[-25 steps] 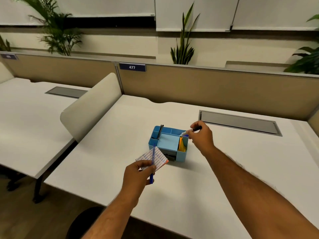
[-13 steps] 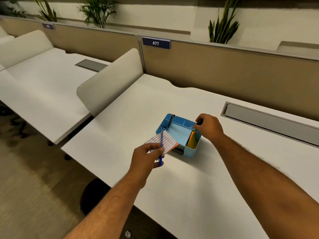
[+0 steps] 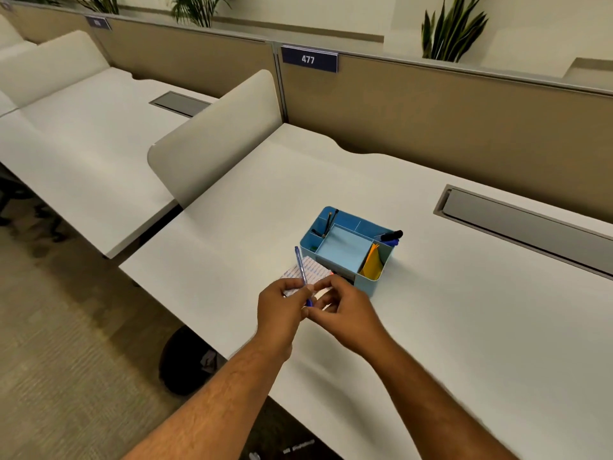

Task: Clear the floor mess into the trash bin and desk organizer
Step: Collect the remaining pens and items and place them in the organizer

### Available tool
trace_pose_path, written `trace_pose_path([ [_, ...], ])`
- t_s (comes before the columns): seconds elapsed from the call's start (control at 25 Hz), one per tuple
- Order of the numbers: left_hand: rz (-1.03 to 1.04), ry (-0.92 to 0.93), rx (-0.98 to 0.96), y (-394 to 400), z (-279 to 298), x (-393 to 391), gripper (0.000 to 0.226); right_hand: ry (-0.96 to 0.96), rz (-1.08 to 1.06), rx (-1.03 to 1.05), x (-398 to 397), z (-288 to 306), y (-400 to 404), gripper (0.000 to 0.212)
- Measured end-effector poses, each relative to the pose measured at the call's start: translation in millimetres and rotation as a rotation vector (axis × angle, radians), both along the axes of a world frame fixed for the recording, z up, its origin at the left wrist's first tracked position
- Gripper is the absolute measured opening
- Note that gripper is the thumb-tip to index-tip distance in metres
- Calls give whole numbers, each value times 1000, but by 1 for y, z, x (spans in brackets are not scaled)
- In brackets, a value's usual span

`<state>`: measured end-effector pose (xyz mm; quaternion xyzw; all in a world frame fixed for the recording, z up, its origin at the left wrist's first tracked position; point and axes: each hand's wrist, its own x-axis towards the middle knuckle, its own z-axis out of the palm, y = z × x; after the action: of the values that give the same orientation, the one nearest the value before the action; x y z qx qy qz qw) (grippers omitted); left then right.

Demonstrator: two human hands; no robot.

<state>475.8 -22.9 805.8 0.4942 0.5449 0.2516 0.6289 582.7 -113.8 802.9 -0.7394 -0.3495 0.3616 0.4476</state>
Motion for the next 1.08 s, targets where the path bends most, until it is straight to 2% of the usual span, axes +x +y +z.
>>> trace_pose_path([
  [0.08,45,-35,-45,-3,-3,5,15,71,-80,-6,-7,-6,0,39],
  [0.16,54,-77,-83,-5,-4,9,15,132,-151,19,-7,-9,-1,32],
  [0.4,-39,-126,-58,-3,-7,11,26,249,-320,85,5,-16,-5,15],
  [0.52,-27,-149,-41,-1,-11,8,18,352,-443,153,22,-22,-7,7],
  [0.64,4,-160,-57,2,-17,2,15,391,-554,263,48,-22,-7,13],
  [0.72,10,-166,-62,4,-20,-1,22,271,-633,318,76,-17,-3,15],
  [0.8,3,-166,-50,6,-20,-3,36,73,-692,316,111,-9,7,10],
  [0.88,-2,-126,-31,8,-20,-4,53,-168,-659,281,143,0,22,8],
  [0.96,6,-108,-32,9,-21,-5,67,-437,-522,207,169,8,43,12],
  [1.08,12,-102,-22,9,-19,-5,67,-724,-179,50,186,14,78,15],
])
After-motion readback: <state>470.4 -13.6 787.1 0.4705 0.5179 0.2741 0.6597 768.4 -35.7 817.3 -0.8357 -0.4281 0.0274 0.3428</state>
